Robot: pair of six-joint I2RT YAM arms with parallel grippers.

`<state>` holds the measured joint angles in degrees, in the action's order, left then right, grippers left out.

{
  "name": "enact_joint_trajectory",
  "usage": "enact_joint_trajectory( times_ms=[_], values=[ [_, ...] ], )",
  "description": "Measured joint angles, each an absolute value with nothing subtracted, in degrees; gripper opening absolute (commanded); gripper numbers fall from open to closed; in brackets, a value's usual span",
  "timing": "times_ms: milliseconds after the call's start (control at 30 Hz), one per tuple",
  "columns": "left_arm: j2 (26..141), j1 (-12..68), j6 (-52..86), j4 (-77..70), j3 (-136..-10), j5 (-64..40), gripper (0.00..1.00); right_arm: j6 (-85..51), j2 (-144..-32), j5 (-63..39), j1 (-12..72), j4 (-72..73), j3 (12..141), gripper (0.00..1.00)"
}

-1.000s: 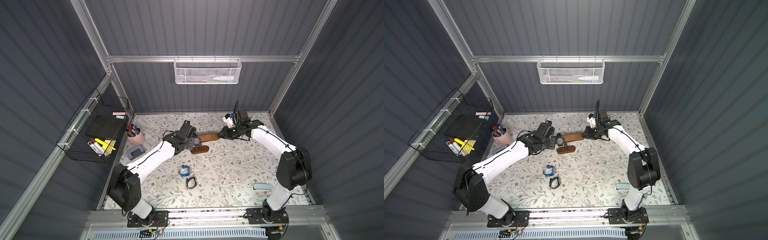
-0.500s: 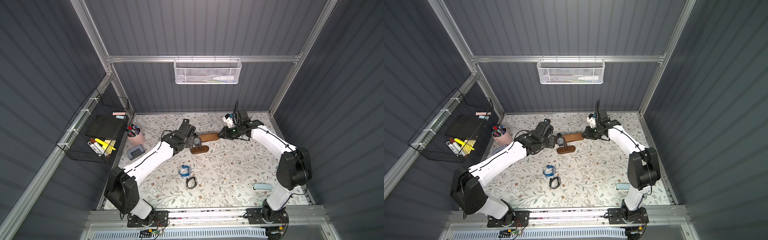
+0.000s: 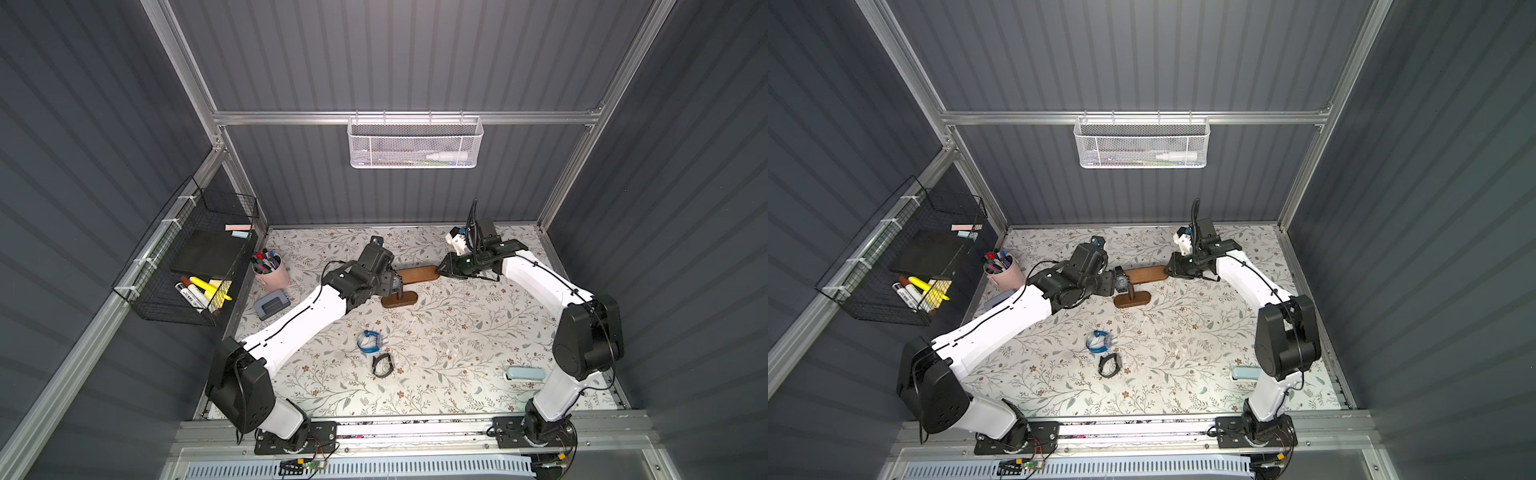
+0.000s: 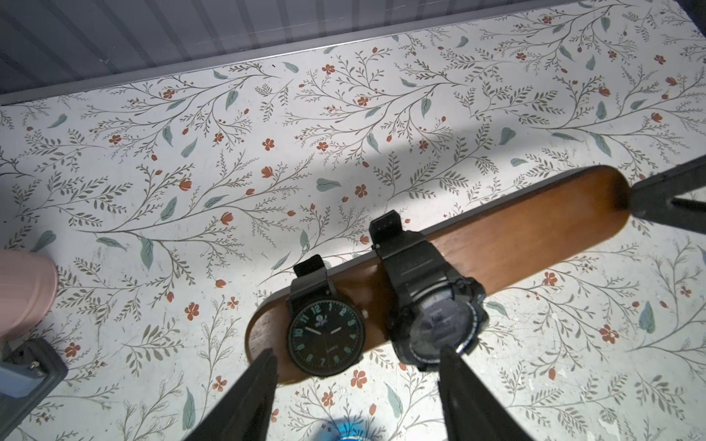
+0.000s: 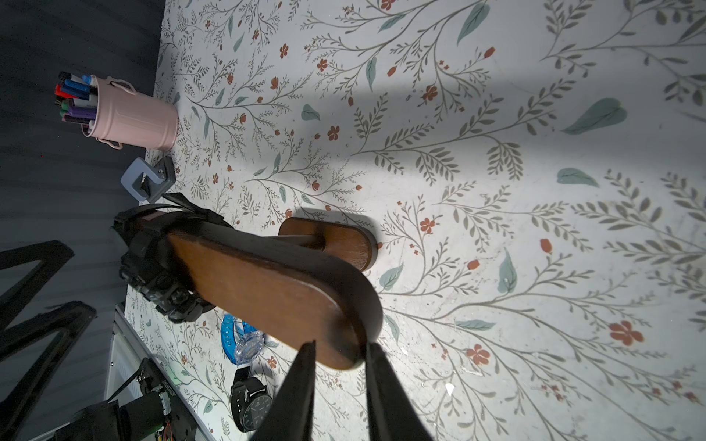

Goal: Place watch on stand
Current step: Place the watch on the stand.

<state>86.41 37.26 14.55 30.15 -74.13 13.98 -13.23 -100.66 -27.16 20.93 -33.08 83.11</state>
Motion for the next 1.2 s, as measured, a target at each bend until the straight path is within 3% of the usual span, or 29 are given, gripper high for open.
enact_joint_trajectory(
  times_ms=[867, 1200],
  values=[
    [90.6, 37.8, 14.4, 30.1, -77.8, 16.8, 0.73, -13.0, -100.9, -27.5, 20.9, -33.1, 83.4, 0.27],
    [90.0, 37.8, 14.3, 30.2, -77.8, 15.6, 0.67, -12.8, -101.0, -27.6, 20.9, -33.4, 83.7, 0.27]
  ],
)
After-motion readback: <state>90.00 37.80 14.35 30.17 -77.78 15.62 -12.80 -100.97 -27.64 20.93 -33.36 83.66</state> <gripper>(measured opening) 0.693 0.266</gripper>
